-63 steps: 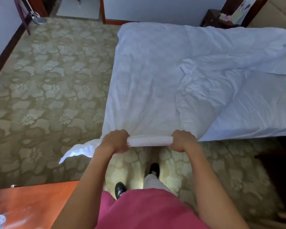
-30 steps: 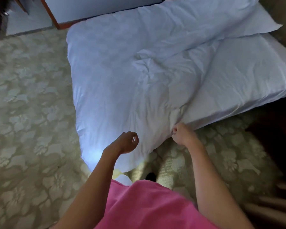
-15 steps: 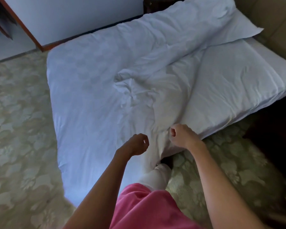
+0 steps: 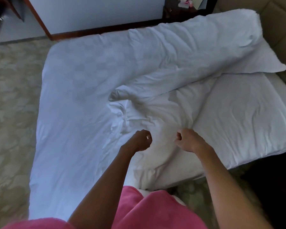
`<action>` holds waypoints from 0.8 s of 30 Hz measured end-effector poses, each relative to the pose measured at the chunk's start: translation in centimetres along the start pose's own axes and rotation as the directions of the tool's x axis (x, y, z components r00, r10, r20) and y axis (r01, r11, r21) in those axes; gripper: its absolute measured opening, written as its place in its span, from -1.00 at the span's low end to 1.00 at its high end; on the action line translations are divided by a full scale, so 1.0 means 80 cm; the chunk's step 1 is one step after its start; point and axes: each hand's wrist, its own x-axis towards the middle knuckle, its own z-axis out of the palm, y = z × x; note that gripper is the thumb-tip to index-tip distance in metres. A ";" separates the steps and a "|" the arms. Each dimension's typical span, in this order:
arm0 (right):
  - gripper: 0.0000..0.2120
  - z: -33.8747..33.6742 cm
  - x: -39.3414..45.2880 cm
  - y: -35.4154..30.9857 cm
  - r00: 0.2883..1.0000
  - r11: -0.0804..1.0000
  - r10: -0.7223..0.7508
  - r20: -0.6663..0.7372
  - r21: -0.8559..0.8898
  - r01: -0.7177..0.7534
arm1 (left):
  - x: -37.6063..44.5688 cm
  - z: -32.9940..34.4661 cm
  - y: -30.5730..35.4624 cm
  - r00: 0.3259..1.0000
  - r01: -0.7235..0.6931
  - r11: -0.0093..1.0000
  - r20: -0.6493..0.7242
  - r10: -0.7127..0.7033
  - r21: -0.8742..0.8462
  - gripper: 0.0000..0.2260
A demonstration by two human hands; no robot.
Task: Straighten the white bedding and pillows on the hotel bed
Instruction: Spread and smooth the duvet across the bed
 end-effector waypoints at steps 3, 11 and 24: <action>-0.75 -0.008 0.045 -0.012 0.997 0.998 -0.058 0.052 -0.035 0.060 | 0.020 -0.018 -0.015 0.996 0.065 0.996 -0.053 -0.068 -0.056 -0.85; -0.86 -0.010 0.160 -0.093 0.932 0.948 -0.270 0.242 -0.104 0.301 | 0.053 -0.055 -0.063 0.923 0.235 0.913 -0.219 -0.317 -0.332 -0.88; -0.48 0.077 0.281 -0.137 0.795 0.892 -0.299 0.528 -0.142 0.430 | 0.136 -0.022 -0.165 0.812 0.417 0.755 -0.165 -0.559 -0.506 -0.60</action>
